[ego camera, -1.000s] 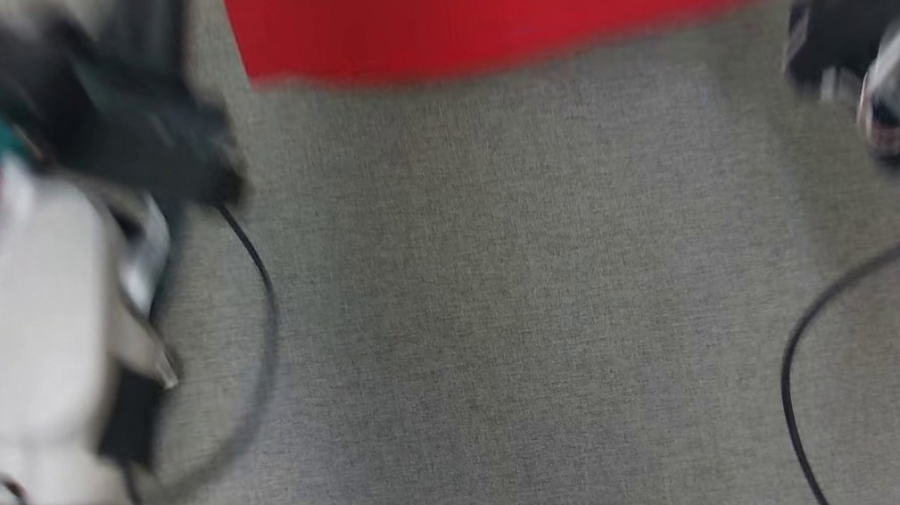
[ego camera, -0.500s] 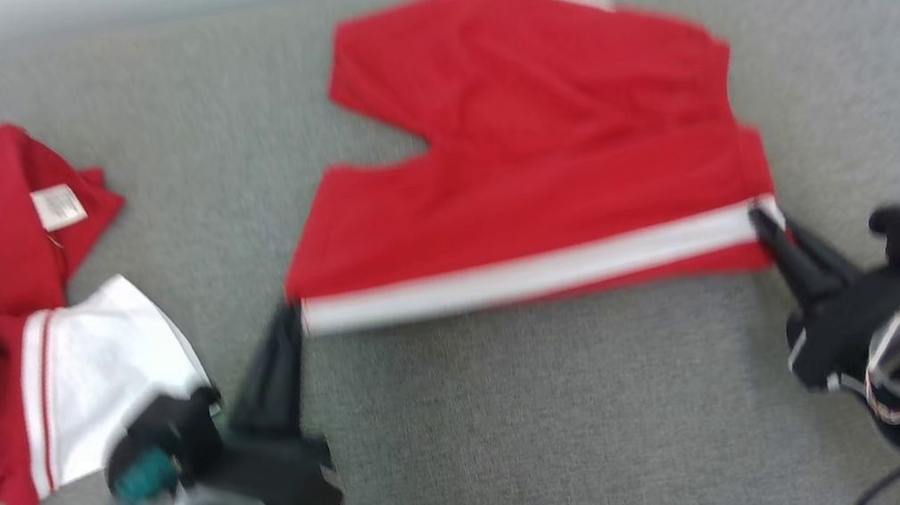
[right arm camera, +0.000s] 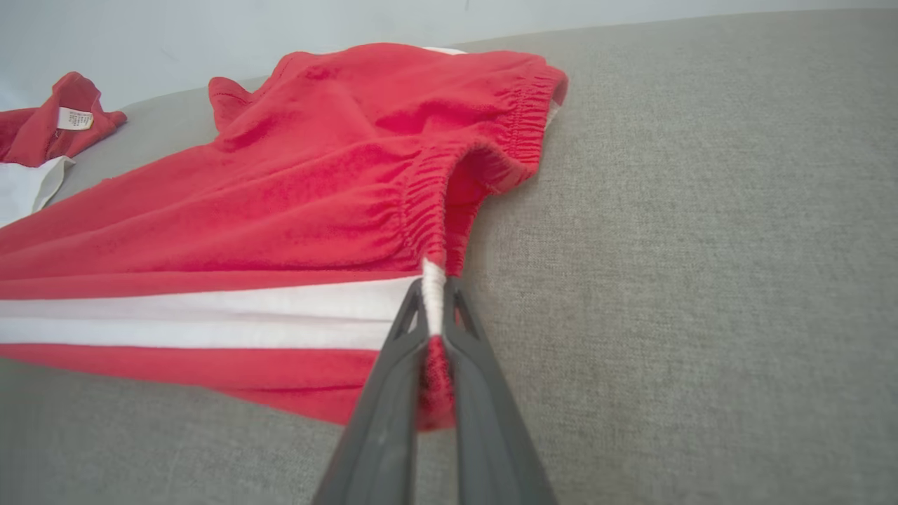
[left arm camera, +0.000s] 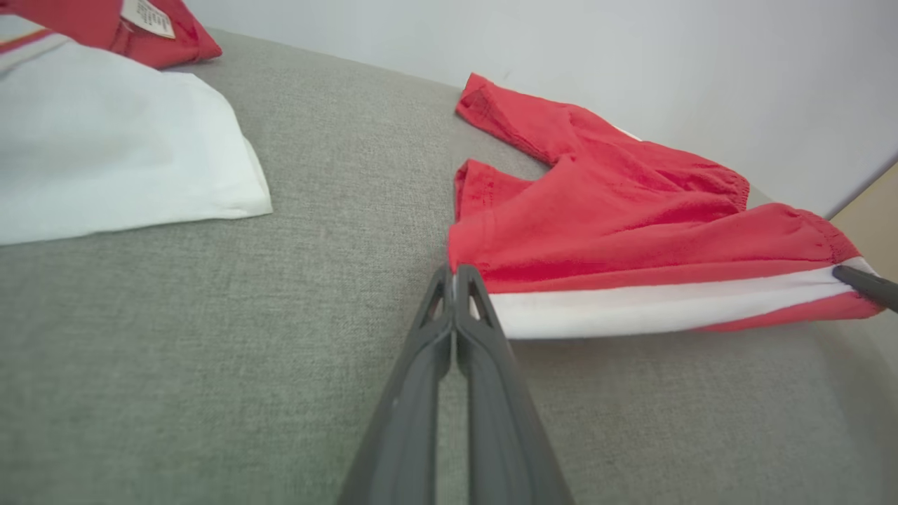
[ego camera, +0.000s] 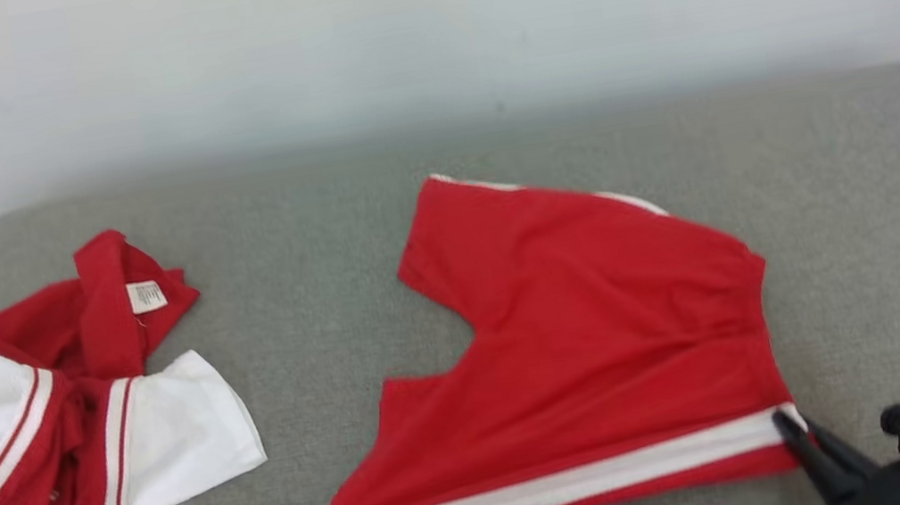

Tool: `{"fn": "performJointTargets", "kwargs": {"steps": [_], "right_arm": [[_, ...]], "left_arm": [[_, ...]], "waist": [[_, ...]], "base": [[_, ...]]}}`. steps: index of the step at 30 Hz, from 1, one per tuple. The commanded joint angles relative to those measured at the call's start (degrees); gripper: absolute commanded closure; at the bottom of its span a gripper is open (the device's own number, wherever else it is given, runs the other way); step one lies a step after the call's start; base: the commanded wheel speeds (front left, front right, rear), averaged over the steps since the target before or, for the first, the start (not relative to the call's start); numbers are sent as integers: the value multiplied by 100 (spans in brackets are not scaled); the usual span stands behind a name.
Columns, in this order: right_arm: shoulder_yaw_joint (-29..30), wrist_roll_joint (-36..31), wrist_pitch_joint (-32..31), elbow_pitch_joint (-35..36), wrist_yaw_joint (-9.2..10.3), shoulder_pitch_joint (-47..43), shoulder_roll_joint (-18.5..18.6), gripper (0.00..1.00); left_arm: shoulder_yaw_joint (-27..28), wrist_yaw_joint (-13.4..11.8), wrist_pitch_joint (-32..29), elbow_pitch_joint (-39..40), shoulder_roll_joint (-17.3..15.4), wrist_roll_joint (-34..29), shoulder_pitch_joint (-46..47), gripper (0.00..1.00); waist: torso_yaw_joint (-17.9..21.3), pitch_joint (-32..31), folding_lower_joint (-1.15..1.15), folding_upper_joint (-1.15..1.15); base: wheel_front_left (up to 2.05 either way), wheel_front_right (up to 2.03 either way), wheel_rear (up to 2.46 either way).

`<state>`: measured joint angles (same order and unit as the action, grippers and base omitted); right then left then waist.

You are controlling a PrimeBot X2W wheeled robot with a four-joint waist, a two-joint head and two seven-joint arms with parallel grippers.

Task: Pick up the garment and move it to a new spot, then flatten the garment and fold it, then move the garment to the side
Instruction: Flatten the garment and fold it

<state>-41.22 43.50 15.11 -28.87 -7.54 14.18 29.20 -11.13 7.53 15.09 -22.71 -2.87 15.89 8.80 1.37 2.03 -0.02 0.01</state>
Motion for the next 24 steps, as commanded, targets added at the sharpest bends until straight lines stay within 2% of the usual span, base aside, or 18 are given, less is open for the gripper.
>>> {"fn": "performJointTargets", "kwargs": {"steps": [1, 16, 24], "right_arm": [[-1, 30, 5, -16, 9, -163, 63, 100], [-583, 47, 5, 358, 9, -1005, 197, 100], [-200, -44, 5, 783, 9, -670, 66, 100]], "left_arm": [[97, -15, 9, -41, -60, 68, -161, 100], [360, -15, 9, -99, -27, -121, -1057, 100], [123, -11, 8, 357, -49, -204, -334, 100]], "waist": [[-75, -305, 2, -1], [52, -523, 2, -1], [151, -217, 2, -1]], "base": [[0, 0, 0], [0, 0, 0], [0, 0, 0]]}}
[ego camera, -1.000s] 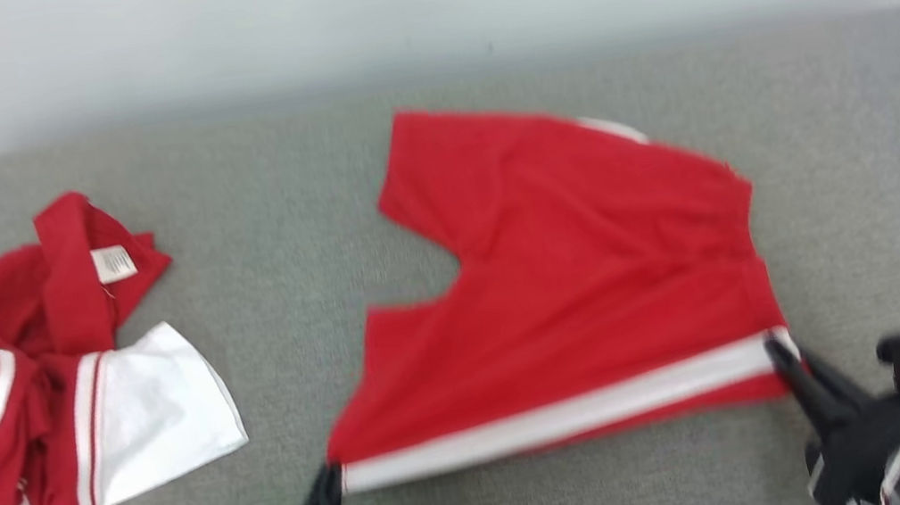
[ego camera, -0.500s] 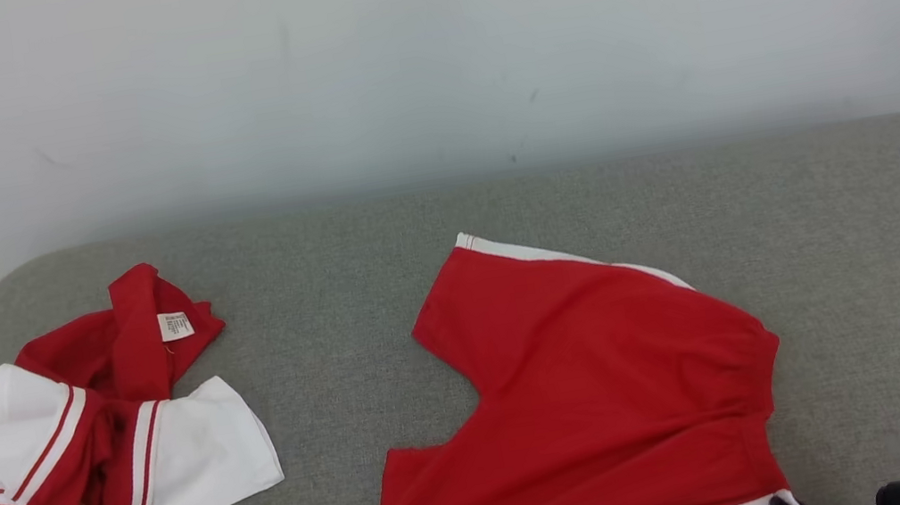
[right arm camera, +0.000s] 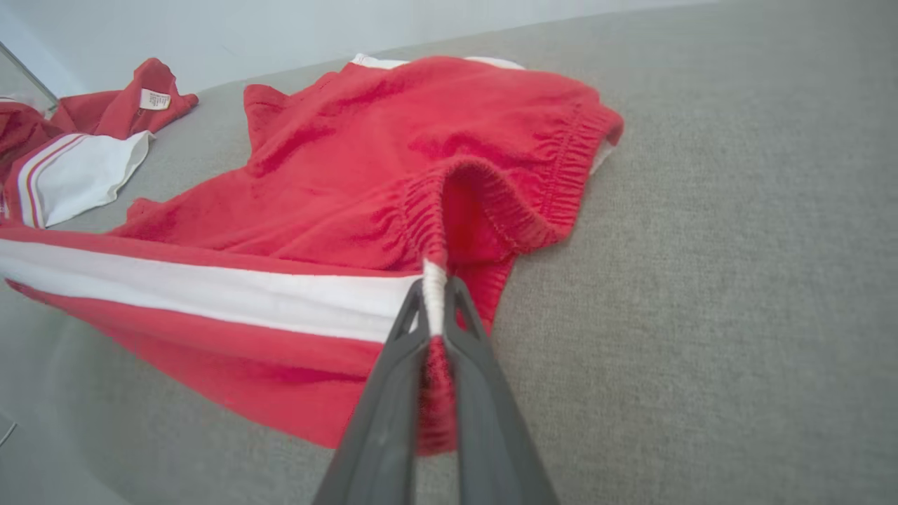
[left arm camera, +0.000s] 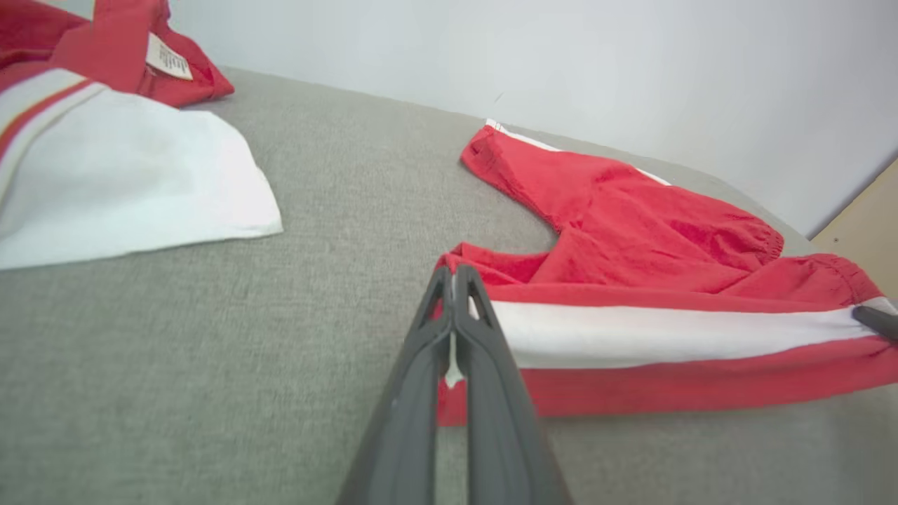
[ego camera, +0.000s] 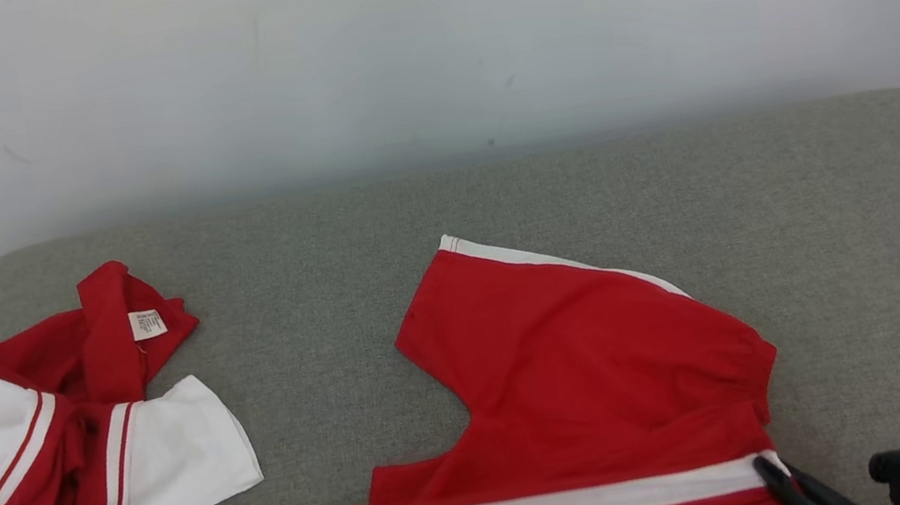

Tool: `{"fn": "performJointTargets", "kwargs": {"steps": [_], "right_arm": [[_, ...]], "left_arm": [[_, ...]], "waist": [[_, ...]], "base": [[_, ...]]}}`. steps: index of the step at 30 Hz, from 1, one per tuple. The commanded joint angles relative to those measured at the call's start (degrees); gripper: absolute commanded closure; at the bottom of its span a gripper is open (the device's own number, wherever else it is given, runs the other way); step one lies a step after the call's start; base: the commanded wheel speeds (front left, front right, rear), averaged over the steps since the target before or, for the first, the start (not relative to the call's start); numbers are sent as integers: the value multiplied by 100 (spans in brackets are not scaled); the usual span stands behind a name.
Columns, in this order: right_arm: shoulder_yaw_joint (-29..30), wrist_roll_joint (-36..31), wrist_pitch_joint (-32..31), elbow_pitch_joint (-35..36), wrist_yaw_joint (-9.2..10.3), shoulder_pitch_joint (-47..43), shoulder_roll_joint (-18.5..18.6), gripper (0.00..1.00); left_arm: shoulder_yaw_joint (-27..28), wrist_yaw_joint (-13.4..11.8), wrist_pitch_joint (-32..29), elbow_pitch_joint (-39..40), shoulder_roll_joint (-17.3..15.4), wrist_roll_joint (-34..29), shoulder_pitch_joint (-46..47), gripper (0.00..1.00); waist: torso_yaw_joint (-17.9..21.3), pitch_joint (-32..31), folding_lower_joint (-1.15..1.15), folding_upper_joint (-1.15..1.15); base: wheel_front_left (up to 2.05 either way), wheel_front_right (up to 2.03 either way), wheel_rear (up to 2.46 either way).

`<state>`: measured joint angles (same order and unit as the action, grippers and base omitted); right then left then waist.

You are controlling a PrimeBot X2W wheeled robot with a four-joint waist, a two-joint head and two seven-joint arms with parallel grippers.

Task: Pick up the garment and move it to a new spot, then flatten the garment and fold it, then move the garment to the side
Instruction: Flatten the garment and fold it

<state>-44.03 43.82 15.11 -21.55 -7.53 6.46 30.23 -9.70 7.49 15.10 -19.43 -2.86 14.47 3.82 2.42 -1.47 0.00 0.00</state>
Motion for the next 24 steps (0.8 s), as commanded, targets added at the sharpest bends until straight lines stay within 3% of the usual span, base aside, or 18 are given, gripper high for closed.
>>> {"fn": "performJointTargets", "kwargs": {"steps": [1, 12, 24], "right_arm": [[188, -112, 5, 88, 8, 153, -90, 100], [1254, -180, 5, 4, 7, 920, -657, 100], [2178, -799, 4, -270, 7, 1567, -1592, 100]], "left_arm": [[-46, -7, 7, 46, -73, -62, 332, 100], [-527, -6, 7, -439, -190, -217, 2457, 100], [-1207, -6, 8, -1778, -315, -575, 4445, 100]], "waist": [[69, 182, 0, 0], [421, 1049, 0, 0], [1047, 1965, 0, 0]], "base": [[0, 0, 0], [0, 0, 0], [0, 0, 0]]}}
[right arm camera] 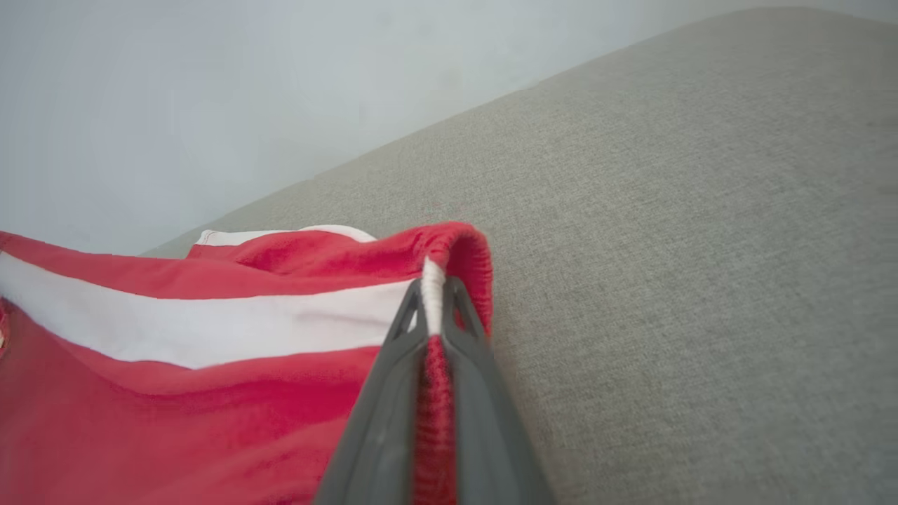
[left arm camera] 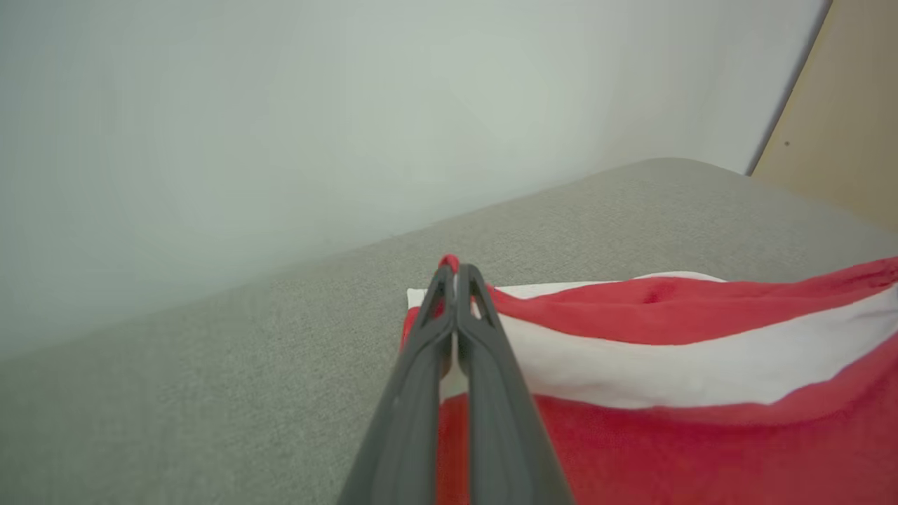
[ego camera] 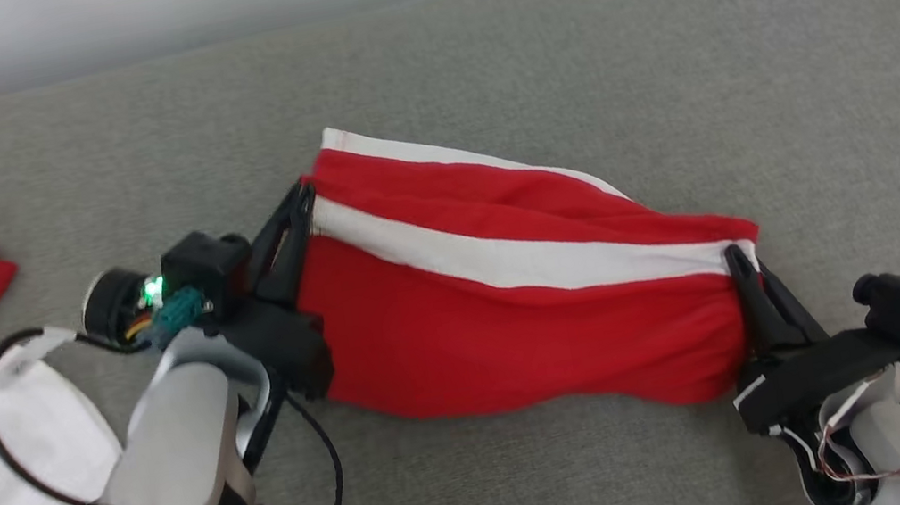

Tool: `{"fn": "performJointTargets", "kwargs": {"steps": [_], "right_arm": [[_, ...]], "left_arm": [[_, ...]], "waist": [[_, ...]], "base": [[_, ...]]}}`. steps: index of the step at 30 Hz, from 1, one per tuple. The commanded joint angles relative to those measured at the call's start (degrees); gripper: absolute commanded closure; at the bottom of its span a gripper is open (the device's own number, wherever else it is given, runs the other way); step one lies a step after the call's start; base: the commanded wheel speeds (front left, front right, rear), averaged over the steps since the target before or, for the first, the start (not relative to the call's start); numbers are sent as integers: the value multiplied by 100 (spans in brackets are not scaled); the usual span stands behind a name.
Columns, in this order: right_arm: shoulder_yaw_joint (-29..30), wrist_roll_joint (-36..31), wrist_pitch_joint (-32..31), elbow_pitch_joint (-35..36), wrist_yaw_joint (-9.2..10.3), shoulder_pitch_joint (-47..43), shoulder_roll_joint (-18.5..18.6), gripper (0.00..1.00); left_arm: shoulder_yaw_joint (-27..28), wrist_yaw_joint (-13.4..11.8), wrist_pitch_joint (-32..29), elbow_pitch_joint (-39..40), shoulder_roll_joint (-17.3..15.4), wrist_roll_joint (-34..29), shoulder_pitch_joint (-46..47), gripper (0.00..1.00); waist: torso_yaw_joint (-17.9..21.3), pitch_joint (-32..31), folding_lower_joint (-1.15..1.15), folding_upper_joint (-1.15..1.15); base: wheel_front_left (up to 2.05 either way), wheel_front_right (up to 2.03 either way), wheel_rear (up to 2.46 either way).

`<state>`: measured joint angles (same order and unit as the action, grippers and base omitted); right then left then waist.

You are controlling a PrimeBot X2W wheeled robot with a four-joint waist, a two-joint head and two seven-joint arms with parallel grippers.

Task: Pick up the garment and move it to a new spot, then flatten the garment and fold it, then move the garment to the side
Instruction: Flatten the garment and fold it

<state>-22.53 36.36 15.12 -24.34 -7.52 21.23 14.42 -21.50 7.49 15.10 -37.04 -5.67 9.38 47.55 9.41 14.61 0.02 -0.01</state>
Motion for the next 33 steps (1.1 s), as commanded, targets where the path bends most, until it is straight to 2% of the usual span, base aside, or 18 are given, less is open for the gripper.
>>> {"fn": "performJointTargets", "kwargs": {"steps": [1, 5, 12, 22, 24, 25, 26, 27, 33], "right_arm": [[76, -91, 4, 19, 6, 129, -70, 100], [308, -246, 3, 49, 6, 286, -301, 100], [537, -480, 3, 27, 6, 498, -630, 100], [496, -657, 3, -42, 6, 741, -906, 100], [486, -717, 3, -63, 6, 780, -931, 38], [483, -738, 3, -73, 6, 793, -943, 0], [501, -765, 3, -71, 6, 793, -951, 0], [526, -823, 3, -54, 6, 788, -946, 0], [803, -1113, 3, 64, 6, 594, -906, 0]], "left_arm": [[-72, -5, 7, -125, -52, -73, 187, 100], [-68, -8, 7, -369, -125, -222, 687, 100], [100, -274, 7, -857, -273, -463, 1254, 100], [122, -300, 7, -1186, -313, -585, 1525, 100], [125, -278, 7, -1263, -278, -550, 1476, 100], [139, -264, 7, -1304, -259, -522, 1451, 67], [148, -271, 7, -1316, -239, -513, 1438, 26], [173, -278, 7, -1317, -222, -485, 1415, 0], [327, -359, 7, -1268, -198, -368, 1226, 0]], "waist": [[402, 420, -2, 1], [580, 641, -2, 1], [826, 910, -2, 1], [992, 1111, -2, 1], [993, 1093, -2, 1], [990, 1076, -2, 1], [981, 1059, -2, 1], [969, 1037, -2, 1], [909, 862, -2, 1]], "base": [[0, 0, 0], [0, 0, 0], [0, 0, 0], [0, 0, 0], [0, 0, 0], [0, 0, 0], [0, 0, 0], [0, 0, 0], [0, 0, 0]]}}
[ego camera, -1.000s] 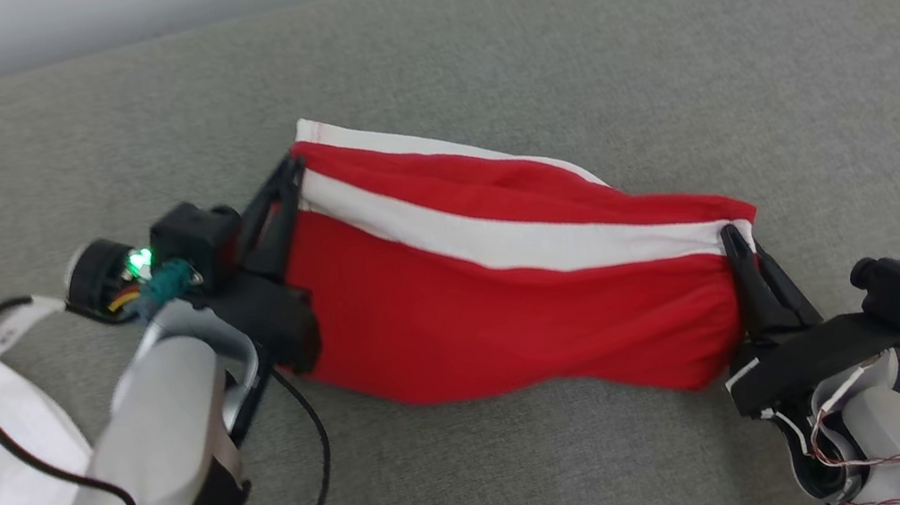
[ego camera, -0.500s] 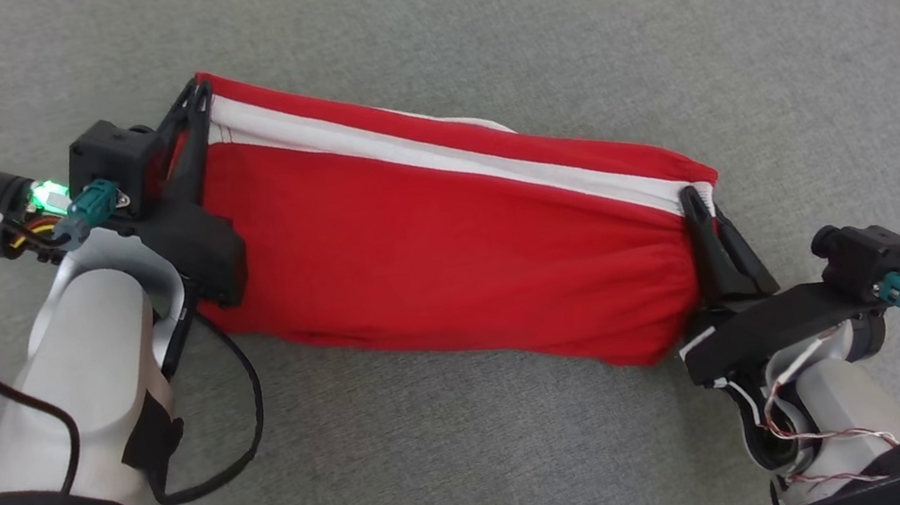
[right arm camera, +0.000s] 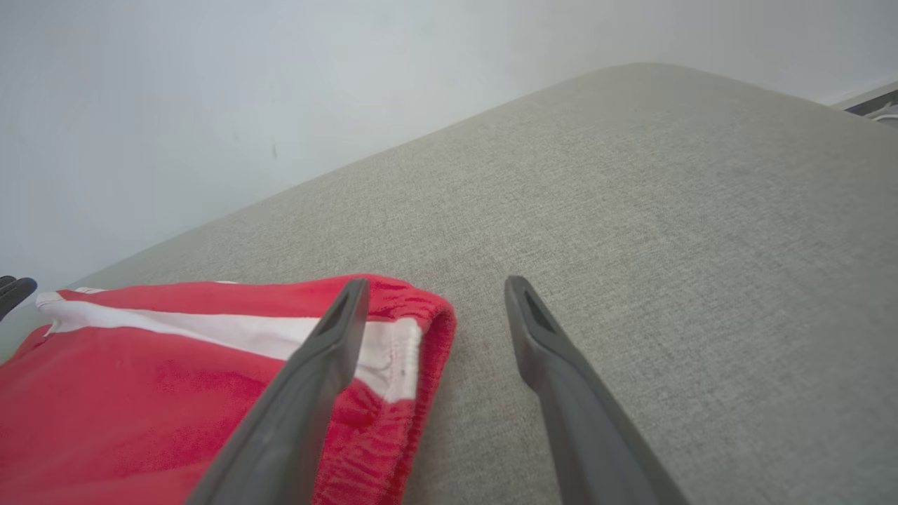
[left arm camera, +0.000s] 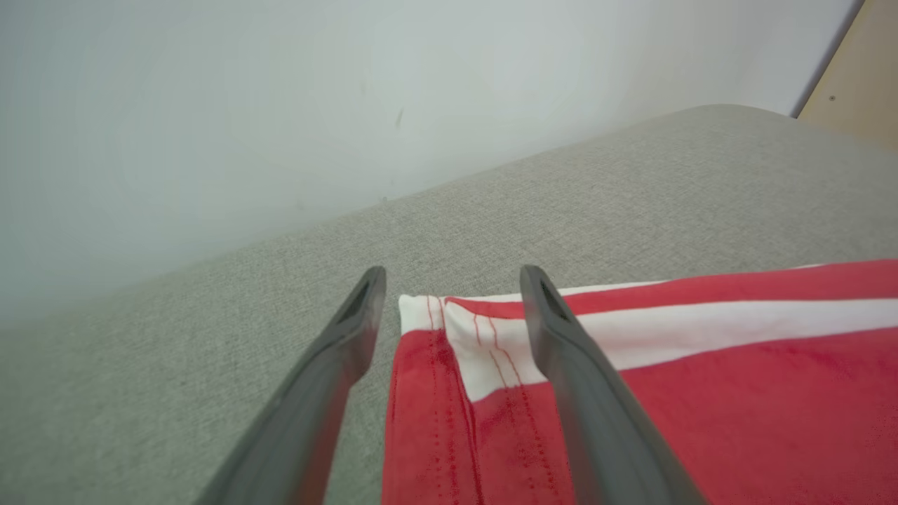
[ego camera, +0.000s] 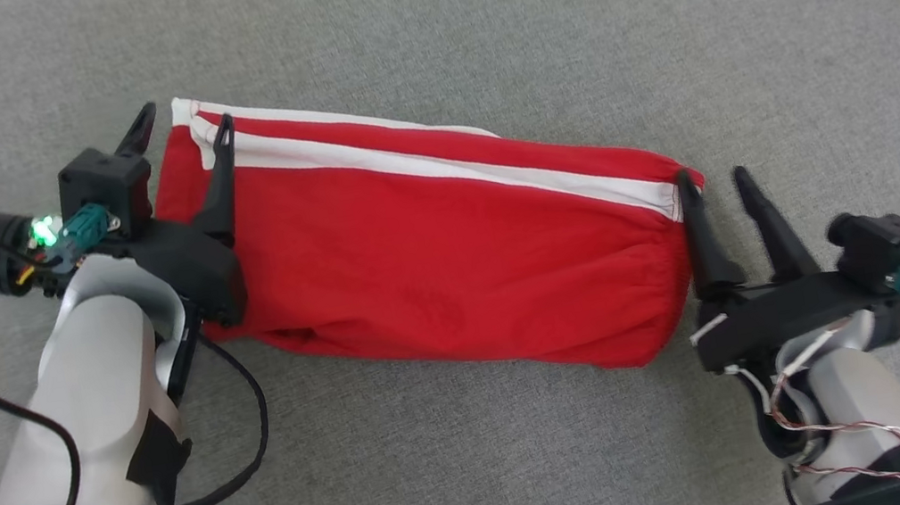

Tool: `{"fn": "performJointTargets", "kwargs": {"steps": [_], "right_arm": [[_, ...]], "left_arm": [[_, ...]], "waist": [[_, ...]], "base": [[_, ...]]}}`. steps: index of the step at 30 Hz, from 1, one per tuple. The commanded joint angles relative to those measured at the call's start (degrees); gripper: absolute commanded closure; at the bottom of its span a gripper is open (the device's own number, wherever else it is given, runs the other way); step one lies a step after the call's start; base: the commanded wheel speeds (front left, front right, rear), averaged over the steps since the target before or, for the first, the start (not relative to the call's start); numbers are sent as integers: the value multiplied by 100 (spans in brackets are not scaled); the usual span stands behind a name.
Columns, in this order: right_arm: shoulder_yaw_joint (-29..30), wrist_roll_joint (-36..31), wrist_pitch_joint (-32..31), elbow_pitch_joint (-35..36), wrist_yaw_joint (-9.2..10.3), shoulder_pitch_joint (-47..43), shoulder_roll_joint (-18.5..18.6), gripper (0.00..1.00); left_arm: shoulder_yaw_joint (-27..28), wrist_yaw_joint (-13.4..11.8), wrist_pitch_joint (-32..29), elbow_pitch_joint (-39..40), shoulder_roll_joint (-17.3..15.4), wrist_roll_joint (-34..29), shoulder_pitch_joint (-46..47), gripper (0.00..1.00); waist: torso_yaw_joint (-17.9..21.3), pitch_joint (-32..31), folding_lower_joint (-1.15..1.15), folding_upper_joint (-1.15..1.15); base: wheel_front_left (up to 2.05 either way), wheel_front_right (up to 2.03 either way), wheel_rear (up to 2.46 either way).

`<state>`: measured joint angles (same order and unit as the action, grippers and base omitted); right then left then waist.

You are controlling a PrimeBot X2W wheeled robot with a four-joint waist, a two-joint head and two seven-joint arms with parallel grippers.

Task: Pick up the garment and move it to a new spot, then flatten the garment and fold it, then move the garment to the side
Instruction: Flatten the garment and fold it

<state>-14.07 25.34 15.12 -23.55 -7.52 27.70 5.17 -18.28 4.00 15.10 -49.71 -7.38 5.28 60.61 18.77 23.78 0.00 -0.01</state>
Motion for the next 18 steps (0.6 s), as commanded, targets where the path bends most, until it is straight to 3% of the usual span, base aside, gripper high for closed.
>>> {"fn": "performJointTargets", "kwargs": {"steps": [1, 8, 18], "right_arm": [[59, -68, 3, 25, 6, -87, 14, 0], [828, -737, 3, 292, 6, -527, -47, 0], [1060, -919, 3, 314, 6, -849, -91, 0]], "left_arm": [[47, -7, 7, 19, -15, 69, -103, 0], [360, 37, 7, -199, 131, 368, -513, 0], [357, 231, 1, -1144, 322, 659, -843, 0]], "waist": [[-41, -88, 0, 1], [-182, -363, 0, 1], [-173, -554, 0, 1]], "base": [[0, 0, 0], [0, 0, 0], [0, 0, 0]]}}
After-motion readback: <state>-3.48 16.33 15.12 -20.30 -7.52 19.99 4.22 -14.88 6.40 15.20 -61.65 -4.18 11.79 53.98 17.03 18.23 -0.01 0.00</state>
